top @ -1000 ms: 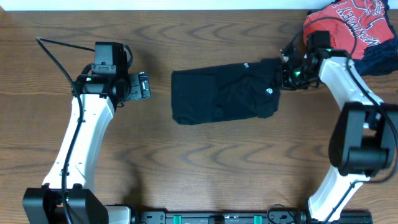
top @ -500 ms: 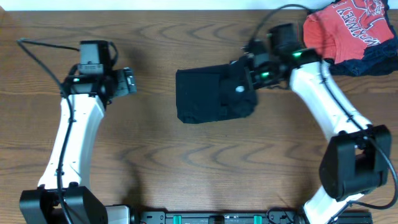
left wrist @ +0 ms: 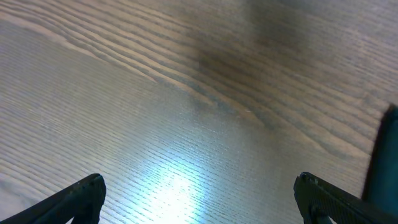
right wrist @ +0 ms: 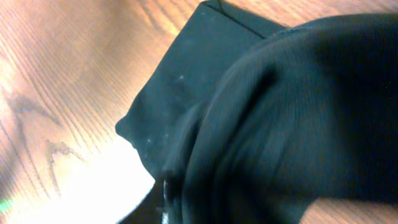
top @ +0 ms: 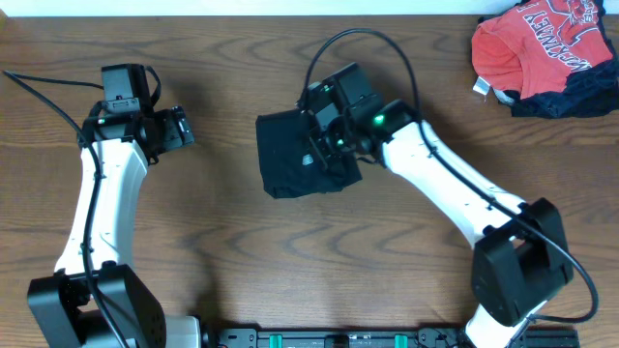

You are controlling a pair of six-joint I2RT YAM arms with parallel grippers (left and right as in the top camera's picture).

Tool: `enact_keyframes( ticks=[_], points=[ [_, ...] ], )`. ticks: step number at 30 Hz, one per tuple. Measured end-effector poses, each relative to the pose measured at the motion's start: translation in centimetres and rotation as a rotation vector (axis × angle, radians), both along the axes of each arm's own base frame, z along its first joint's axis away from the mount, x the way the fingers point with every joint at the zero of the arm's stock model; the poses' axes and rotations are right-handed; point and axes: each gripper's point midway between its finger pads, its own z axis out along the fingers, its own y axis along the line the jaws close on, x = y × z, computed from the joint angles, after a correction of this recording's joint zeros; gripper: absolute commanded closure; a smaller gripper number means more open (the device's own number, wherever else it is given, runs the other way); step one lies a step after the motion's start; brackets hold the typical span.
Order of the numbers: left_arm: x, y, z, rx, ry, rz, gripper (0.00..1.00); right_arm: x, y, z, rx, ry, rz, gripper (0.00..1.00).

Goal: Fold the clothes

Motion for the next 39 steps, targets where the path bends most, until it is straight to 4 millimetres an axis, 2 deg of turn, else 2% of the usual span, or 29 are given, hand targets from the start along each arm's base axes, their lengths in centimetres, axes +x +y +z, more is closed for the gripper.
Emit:
enact_keyframes(
  ticks=[2, 6, 10, 17, 22, 24, 31, 32, 34, 39],
  points=[
    [0.0, 0.0, -0.2, -0.002, 0.004, 0.002, 0.02, -0.3, 0.6, -0.4, -0.004, 0.001, 0.011, 0.25],
    [0.0, 0.0, -0.2, -0.003, 0.005, 0.002, 0.02, -0.6, 1.6, -0.8, -0.005, -0.01, 0.036, 0.25],
    [0.0, 0.0, -0.2, -0.005, 0.004, 0.001, 0.02, -0.8, 1.5, -0.9, -0.015, 0.0, 0.038, 0.25],
    [0.2, 0.0, -0.1, -0.004, -0.004, 0.001, 0.02, -0.9, 0.7, 0.5, -0.043, 0.029, 0.029, 0.34],
    [0.2, 0.0, -0.1, -0.007, -0.006, 0.008, 0.02, -1.8, -0.3, -0.2, -0.099, 0.066, 0.028, 0.39],
    [0.2, 0.0, -0.2, -0.009, -0.008, 0.013, 0.02, -1.8, -0.6, -0.5, -0.12, 0.059, 0.026, 0.46],
    [0.1, 0.0, -0.9, -0.014, -0.006, 0.022, 0.02, -2.0, -0.8, -3.5, -0.169, 0.094, 0.033, 0.61],
    [0.1, 0.0, -0.9, -0.015, -0.007, 0.023, 0.02, -2.2, -0.7, -4.0, -0.173, 0.106, 0.039, 0.69],
    [0.1, 0.0, -0.8, -0.015, -0.01, 0.024, 0.02, -2.5, -0.5, -4.8, -0.18, 0.126, 0.051, 0.99],
    [0.2, 0.0, -0.9, -0.024, -0.015, 0.044, 0.02, -3.8, 0.5, -5.5, -0.189, 0.144, 0.084, 0.99]
  ],
)
